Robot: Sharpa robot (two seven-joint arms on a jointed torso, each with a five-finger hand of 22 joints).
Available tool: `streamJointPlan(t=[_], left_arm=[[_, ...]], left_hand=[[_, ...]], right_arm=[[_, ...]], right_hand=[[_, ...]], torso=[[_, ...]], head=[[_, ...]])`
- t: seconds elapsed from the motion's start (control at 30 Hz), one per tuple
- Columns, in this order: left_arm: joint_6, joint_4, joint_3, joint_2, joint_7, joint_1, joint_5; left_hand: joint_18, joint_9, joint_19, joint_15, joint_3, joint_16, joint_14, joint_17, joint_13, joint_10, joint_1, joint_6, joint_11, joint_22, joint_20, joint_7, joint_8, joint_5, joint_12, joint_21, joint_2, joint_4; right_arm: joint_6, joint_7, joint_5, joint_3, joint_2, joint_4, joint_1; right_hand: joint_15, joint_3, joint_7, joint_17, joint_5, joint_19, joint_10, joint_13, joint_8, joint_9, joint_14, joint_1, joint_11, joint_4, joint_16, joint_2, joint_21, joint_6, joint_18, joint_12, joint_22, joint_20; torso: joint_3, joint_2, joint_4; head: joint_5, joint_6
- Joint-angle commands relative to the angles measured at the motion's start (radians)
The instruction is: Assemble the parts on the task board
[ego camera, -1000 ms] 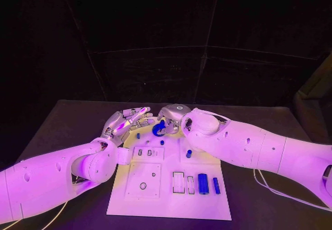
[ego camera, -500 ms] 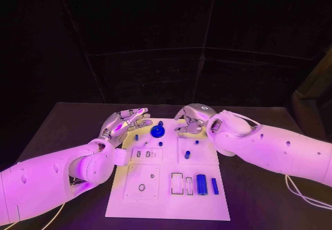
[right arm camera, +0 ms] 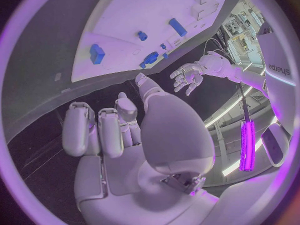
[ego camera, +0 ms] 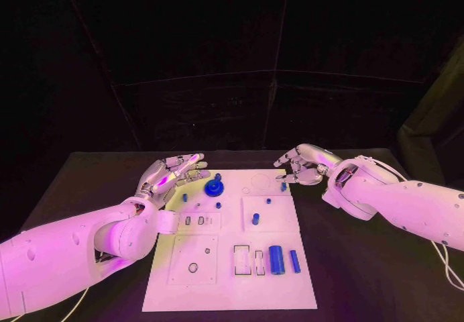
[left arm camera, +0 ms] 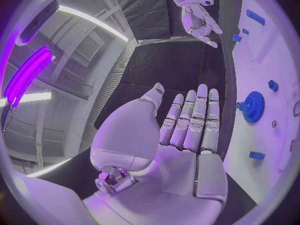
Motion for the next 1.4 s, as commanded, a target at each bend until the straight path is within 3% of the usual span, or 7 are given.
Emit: streamJointPlan(t=[0.03,0.13,0.3,0.43,0.5,0.67,1.4], left_arm=[[0.016,-0.004,0.000,0.002,0.010,0.000,-0.002],[0.018,-0.007,0.000,0.004,0.010,-0.001,-0.002],[0.021,-0.010,0.000,0.006,0.008,-0.003,-0.002],[0.022,-0.012,-0.001,0.008,0.008,-0.004,-0.002],[0.022,-0.013,-0.001,0.009,0.008,-0.004,-0.002],[0.022,-0.016,-0.002,0.008,0.008,-0.005,-0.002],[0.024,-0.026,-0.005,0.011,0.006,-0.005,-0.002]], left_hand=[[0.014,-0.001,0.004,-0.001,0.000,-0.005,0.007,-0.001,-0.001,0.004,0.003,-0.003,0.002,-0.001,0.000,0.046,-0.004,-0.002,-0.004,-0.004,0.010,-0.005],[0.014,-0.001,0.004,-0.001,0.000,-0.005,0.007,-0.001,-0.001,0.004,0.003,-0.003,0.002,-0.001,0.000,0.046,-0.004,-0.002,-0.004,-0.004,0.010,-0.005],[0.014,-0.001,0.004,-0.001,0.000,-0.005,0.007,-0.001,-0.001,0.004,0.003,-0.003,0.002,-0.001,0.000,0.046,-0.004,-0.002,-0.004,-0.004,0.010,-0.005],[0.014,-0.001,0.004,-0.001,0.000,-0.005,0.007,-0.001,-0.001,0.004,0.003,-0.003,0.002,-0.001,0.000,0.046,-0.004,-0.002,-0.004,-0.004,0.010,-0.005],[0.014,-0.001,0.004,-0.001,0.000,-0.005,0.007,-0.001,-0.001,0.004,0.003,-0.003,0.002,-0.001,0.000,0.046,-0.004,-0.002,-0.004,-0.004,0.010,-0.005],[0.014,-0.001,0.004,-0.001,0.000,-0.005,0.007,-0.001,-0.001,0.004,0.003,-0.003,0.002,-0.001,0.000,0.046,-0.004,-0.002,-0.004,-0.004,0.010,-0.005],[0.014,-0.001,0.004,-0.001,0.000,-0.005,0.007,-0.001,-0.001,0.004,0.003,-0.003,0.002,-0.001,0.000,0.046,-0.004,-0.002,-0.004,-0.004,0.010,-0.005]], right_arm=[[0.028,0.065,0.068,0.000,-0.001,-0.018,-0.003],[0.041,0.068,0.071,0.000,0.000,-0.034,-0.014],[0.037,0.055,0.061,0.000,0.017,-0.069,-0.027],[0.037,0.046,0.050,0.000,0.029,-0.092,-0.038],[0.041,0.043,0.044,0.000,0.035,-0.101,-0.043],[0.051,0.038,0.032,0.000,0.044,-0.118,-0.051],[0.074,0.037,-0.004,0.000,0.059,-0.167,-0.072]], right_hand=[[-0.003,-0.002,-0.002,0.001,0.004,-0.004,-0.001,-0.001,-0.002,-0.001,0.051,0.011,-0.002,-0.007,-0.005,-0.003,-0.006,0.007,-0.001,-0.004,-0.001,-0.003],[-0.003,-0.003,-0.001,-0.002,0.001,-0.007,-0.005,-0.006,-0.004,-0.002,0.051,0.013,-0.001,-0.010,-0.007,-0.006,-0.008,0.005,0.000,-0.009,-0.006,-0.003],[-0.002,-0.005,0.000,-0.002,-0.003,-0.008,-0.007,-0.008,-0.005,-0.002,0.050,0.013,-0.001,-0.012,-0.008,-0.005,-0.009,0.001,0.001,-0.012,-0.009,-0.003],[-0.002,-0.005,0.000,-0.002,-0.005,-0.009,-0.006,-0.007,-0.005,-0.002,0.050,0.013,0.000,-0.012,-0.008,-0.004,-0.009,0.001,0.001,-0.011,-0.009,-0.003],[-0.002,-0.005,0.000,-0.002,-0.007,-0.009,-0.007,-0.009,-0.005,-0.003,0.050,0.013,0.000,-0.012,-0.008,-0.004,-0.010,0.000,0.001,-0.013,-0.010,-0.003],[-0.002,-0.006,0.001,-0.003,-0.010,-0.010,-0.008,-0.010,-0.005,-0.003,0.050,0.013,0.000,-0.013,-0.009,-0.004,-0.010,-0.001,0.001,-0.014,-0.011,-0.003],[-0.002,-0.002,-0.001,-0.002,-0.016,-0.010,-0.006,-0.007,0.000,-0.001,0.050,0.021,-0.001,-0.022,-0.009,0.004,-0.011,0.007,0.001,-0.011,-0.012,-0.002]], torso=[[0.0047,0.001,-0.0043],[-0.0028,0.001,0.0001],[-0.0005,0.002,-0.0006],[-0.0048,0.001,0.0027],[-0.0050,0.001,0.0041],[-0.0046,0.001,0.0009],[-0.0040,0.000,0.0019]], head=[[-0.005,0.000],[-0.014,-0.002],[-0.013,-0.007],[-0.014,-0.010],[-0.015,-0.012],[-0.012,-0.015],[-0.016,-0.010]])
